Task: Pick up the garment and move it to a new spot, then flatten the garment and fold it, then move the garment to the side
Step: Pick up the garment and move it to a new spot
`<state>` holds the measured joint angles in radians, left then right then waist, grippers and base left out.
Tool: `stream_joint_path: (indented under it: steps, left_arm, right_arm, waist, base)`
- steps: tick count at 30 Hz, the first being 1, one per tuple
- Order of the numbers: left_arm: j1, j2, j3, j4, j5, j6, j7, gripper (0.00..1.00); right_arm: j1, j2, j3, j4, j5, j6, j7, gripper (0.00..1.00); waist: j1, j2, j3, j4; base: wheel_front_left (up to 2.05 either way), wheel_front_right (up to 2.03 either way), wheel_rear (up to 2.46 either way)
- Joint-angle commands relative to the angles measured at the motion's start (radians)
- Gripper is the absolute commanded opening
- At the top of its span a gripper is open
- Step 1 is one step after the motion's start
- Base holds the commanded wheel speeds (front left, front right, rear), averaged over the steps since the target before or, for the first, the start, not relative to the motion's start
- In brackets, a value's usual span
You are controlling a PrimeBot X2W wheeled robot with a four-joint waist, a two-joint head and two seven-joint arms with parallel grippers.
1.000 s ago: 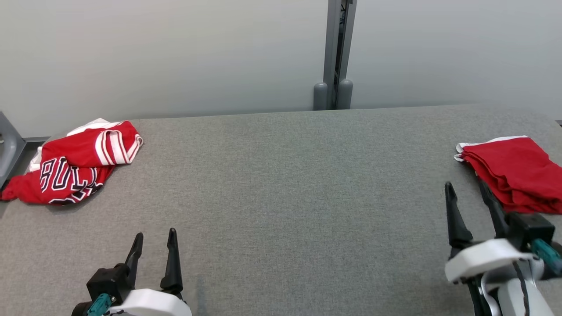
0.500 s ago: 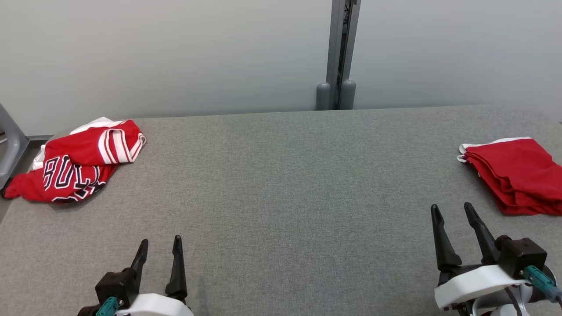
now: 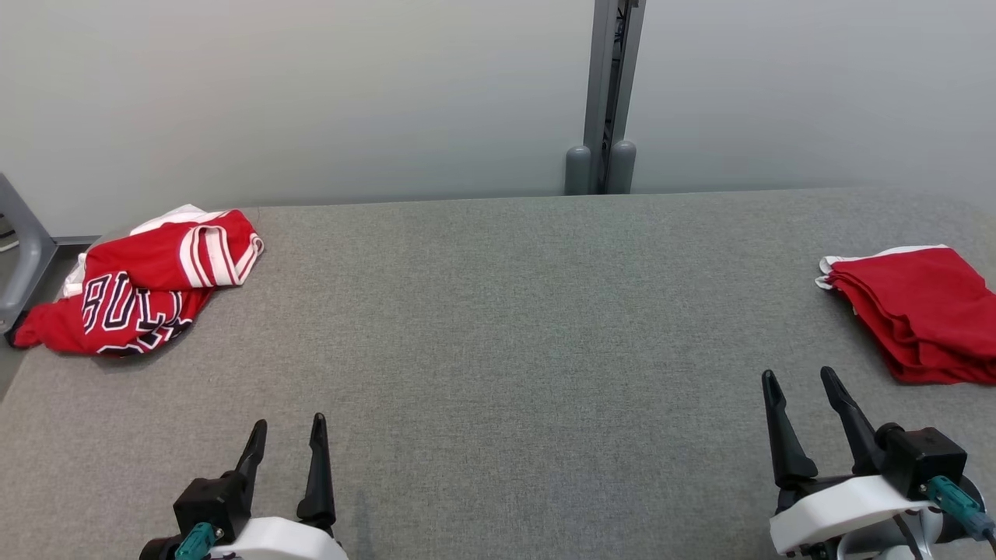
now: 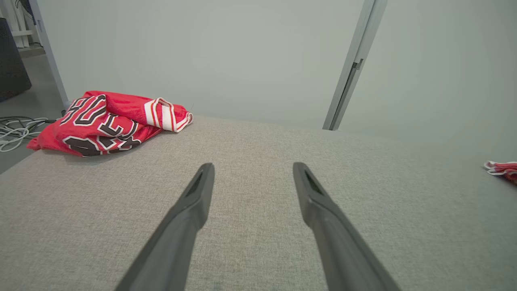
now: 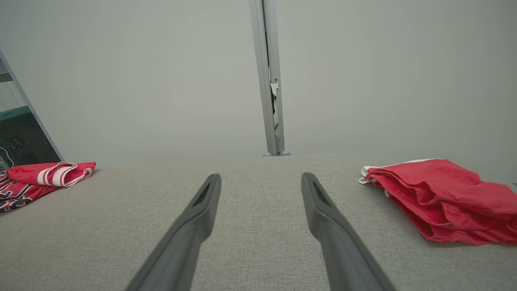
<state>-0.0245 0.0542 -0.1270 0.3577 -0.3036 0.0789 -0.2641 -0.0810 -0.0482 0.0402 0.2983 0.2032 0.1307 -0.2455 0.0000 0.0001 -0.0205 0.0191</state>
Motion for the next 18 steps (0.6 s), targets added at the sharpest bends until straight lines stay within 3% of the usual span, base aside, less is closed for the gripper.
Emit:
stream_joint_path:
  steps: [1,10,17,18]
  left_arm:
    - [-0.011,0.003,0.001,0.0,0.006,-0.004,0.0,1.0]
    - [-0.031,0.002,-0.006,0.004,0.008,-0.008,0.0,1.0]
    - [-0.045,0.002,-0.003,-0.003,0.009,-0.001,0.0,1.0]
    - [-0.045,0.002,0.007,-0.006,0.01,0.001,0.0,1.0]
  right_arm:
    - [0.008,-0.005,-0.003,-0.008,0.001,0.0,0.003,1.0]
    - [0.019,-0.005,-0.016,-0.015,-0.001,0.0,0.004,1.0]
    - [0.021,-0.004,-0.028,-0.031,0.001,0.0,0.001,1.0]
    - [0.012,-0.005,-0.021,-0.037,0.002,0.0,0.003,1.0]
  waist:
    - [0.0,-0.0001,0.0,0.002]
    - [0.0,-0.0001,-0.001,0.058]
    - [0.0,-0.0001,0.01,0.21]
    - [0.0,-0.0001,0.015,0.261]
  base:
    - [0.0,0.0,0.0]
    - [0.0,0.0,0.0]
    - [0.0,0.0,0.0]
    - [0.0,0.0,0.0]
